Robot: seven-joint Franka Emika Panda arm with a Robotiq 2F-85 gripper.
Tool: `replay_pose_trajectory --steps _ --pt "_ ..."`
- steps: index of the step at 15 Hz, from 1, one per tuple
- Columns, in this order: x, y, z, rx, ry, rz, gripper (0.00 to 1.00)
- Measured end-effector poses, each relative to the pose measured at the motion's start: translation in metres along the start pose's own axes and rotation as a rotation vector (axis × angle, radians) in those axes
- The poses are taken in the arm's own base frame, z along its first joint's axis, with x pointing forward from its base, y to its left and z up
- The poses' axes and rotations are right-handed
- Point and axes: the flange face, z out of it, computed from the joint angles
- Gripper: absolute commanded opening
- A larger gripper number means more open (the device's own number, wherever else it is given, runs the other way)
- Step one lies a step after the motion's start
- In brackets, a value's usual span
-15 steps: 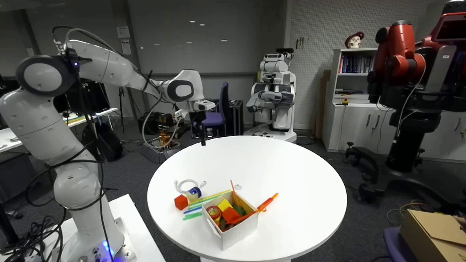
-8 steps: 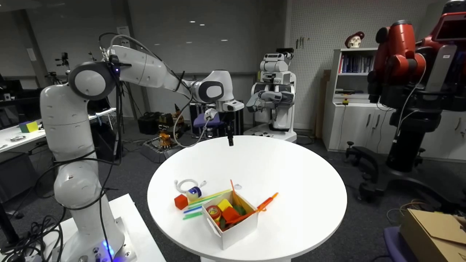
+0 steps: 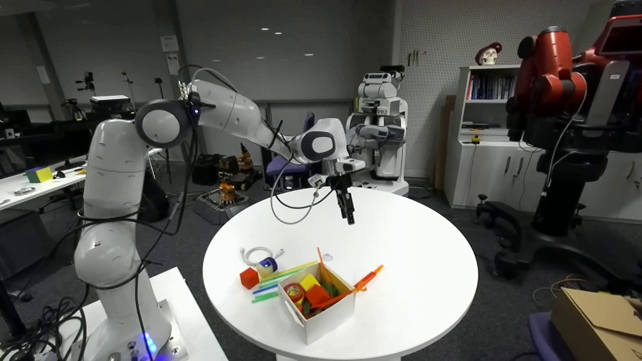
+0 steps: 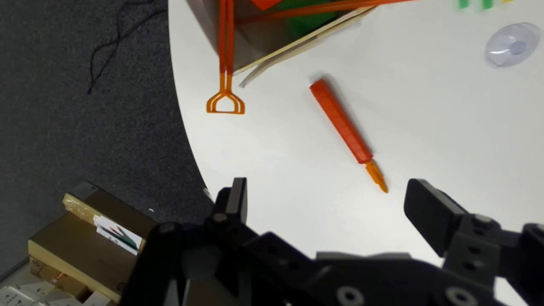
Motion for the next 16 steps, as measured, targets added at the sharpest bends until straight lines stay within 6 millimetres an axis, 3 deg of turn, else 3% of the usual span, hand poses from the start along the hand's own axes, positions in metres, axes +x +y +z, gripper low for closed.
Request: replay_pose_trajectory --steps 5,9,12,16 --pt "0.011 0.014 0.079 -0.09 -0.012 -0.074 1.0" --pt "0.011 0.013 0.13 -0.04 -0.039 -0.073 1.0" --pt "0.011 0.015 0.147 0.098 -0.092 -0.049 1.0" --pt "0.015 0.019 0.147 0.18 -0.103 -0.038 1.0"
